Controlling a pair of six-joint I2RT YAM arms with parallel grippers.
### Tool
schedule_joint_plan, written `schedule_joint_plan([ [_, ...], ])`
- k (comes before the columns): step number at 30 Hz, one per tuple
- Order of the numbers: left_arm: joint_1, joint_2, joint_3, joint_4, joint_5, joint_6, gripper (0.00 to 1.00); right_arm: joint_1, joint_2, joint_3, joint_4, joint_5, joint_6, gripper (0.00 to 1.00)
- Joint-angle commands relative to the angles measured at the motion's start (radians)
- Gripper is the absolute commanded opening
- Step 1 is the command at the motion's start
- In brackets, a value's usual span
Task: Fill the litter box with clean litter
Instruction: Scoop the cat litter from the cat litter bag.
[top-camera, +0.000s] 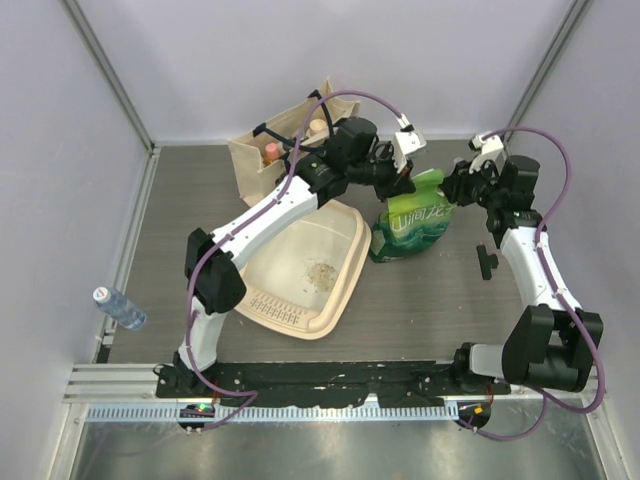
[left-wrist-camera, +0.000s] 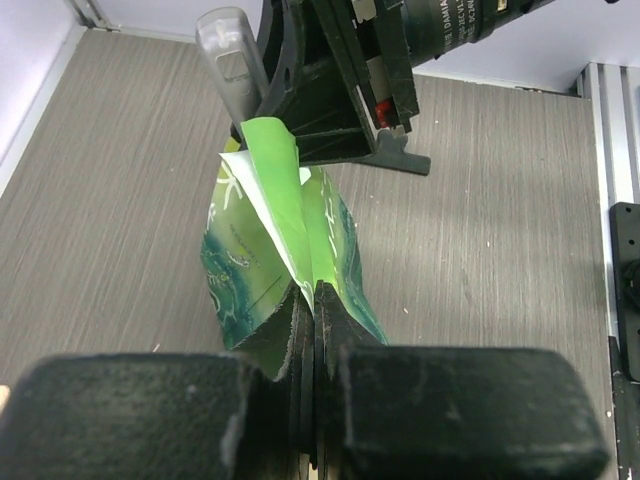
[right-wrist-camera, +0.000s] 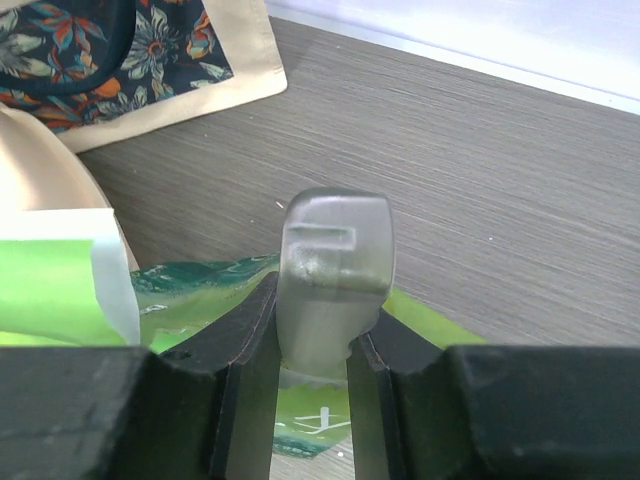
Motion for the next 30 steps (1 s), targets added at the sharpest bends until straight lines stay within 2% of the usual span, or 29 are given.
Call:
schedule_joint_plan([
  [1,-0.001,-0.070,0.007,-0.008,0.007,0.014,0.00,-0.046,0.044,-0.078,-0.014,0.162,0.077,0.01],
  [5,0.002,-0.064,0.009,-0.010,0.007,0.012,0.00,-0.058,0.095,-0.122,-0.068,0.148,0.177,0.01],
  [13,0.004,-0.053,0.019,0.005,0.001,0.003,0.00,-0.017,0.112,-0.224,-0.087,0.137,0.144,0.01],
  [16,0.004,-0.050,0.022,0.013,-0.002,-0.009,0.00,0.041,0.116,-0.248,-0.096,0.146,0.131,0.01],
  [19,0.004,-0.038,0.038,0.015,-0.002,-0.014,0.00,0.158,0.121,-0.279,-0.100,0.174,0.125,0.01],
  [22,0.005,-0.029,0.059,0.004,-0.007,-0.014,0.00,0.244,0.130,-0.279,-0.084,0.160,0.177,0.01],
  [27,0.007,-0.030,0.056,-0.004,-0.016,-0.008,0.00,0.223,0.204,-0.236,-0.096,0.048,0.326,0.01],
  [29,0.007,-0.033,0.056,-0.005,-0.016,-0.008,0.00,0.183,0.208,-0.222,-0.097,0.030,0.337,0.01],
  [30,0.007,-0.033,0.055,-0.005,-0.018,-0.006,0.00,0.171,0.224,-0.221,-0.097,-0.031,0.349,0.01],
])
